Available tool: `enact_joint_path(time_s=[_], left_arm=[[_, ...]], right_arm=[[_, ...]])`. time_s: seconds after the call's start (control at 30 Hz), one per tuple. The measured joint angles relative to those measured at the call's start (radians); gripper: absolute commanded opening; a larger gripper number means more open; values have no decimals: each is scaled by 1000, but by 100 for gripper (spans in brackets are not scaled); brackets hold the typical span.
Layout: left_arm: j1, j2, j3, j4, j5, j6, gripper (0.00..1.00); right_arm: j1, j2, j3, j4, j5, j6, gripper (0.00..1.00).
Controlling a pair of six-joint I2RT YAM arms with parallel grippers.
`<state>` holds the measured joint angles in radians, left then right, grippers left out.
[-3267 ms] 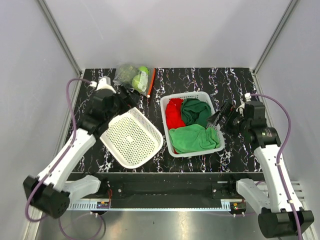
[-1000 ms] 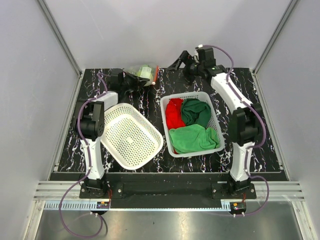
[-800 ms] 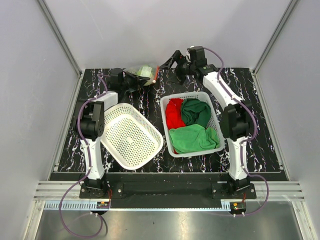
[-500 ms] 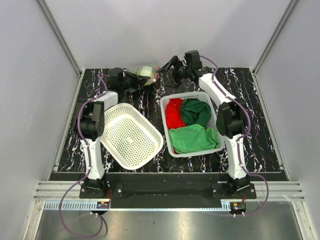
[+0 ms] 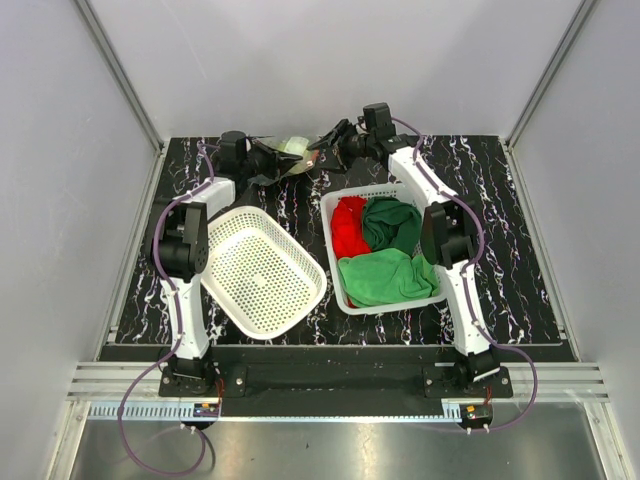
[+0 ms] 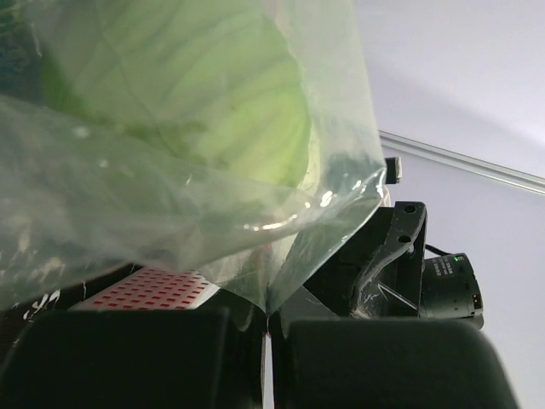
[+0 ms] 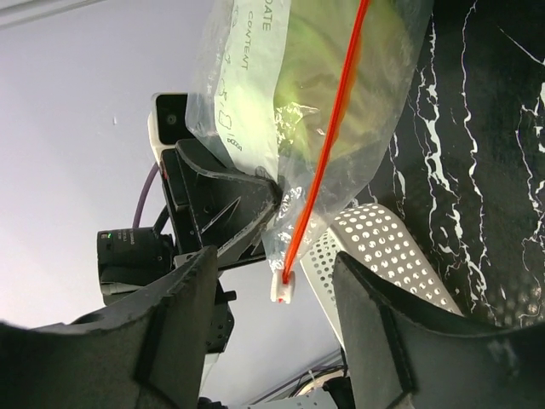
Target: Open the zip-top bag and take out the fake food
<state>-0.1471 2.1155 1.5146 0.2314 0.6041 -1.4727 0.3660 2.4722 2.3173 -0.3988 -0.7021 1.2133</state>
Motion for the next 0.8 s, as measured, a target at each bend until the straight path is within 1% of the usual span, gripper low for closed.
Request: enact_joint_path(time_s=[0.1, 0.2, 0.23, 0.4, 0.53, 0.57, 0.6, 0.63, 0.67, 0.7, 0.77, 0.8], left_arm=[[0, 0, 0, -13, 6, 7, 0], [0, 0, 0, -20, 12, 11, 0], [0, 0, 0, -21, 14, 15, 0], [0, 0, 6, -43, 21, 41, 0], [1, 0, 9, -58, 26, 56, 0], [1, 0, 9, -59, 26, 58, 0], [1, 0, 9, -60, 28, 60, 0], [1, 0, 9, -61, 29, 62, 0], [1, 0, 9, -61, 29, 64, 0], [1, 0, 9, -63, 29, 66, 0], [1, 0, 9, -66, 30, 70, 8], [1, 0, 9, -67, 31, 73, 19]], right_arm=[[0, 1, 2, -7, -1, 2, 59], [2, 1, 7, -10, -8, 5, 59], [3, 1, 7, -10, -9, 5, 57], [17, 1, 1, -14, -21, 5, 56], [30, 1, -16, -18, -23, 5, 49], [32, 1, -21, -18, -23, 5, 45], [34, 1, -24, -19, -23, 5, 43], [35, 1, -25, -20, -23, 6, 39], [35, 1, -27, -21, -23, 6, 27], [36, 0, -28, -21, -23, 6, 21], [36, 0, -32, -22, -23, 6, 10], [36, 0, -37, -22, -22, 8, 0]])
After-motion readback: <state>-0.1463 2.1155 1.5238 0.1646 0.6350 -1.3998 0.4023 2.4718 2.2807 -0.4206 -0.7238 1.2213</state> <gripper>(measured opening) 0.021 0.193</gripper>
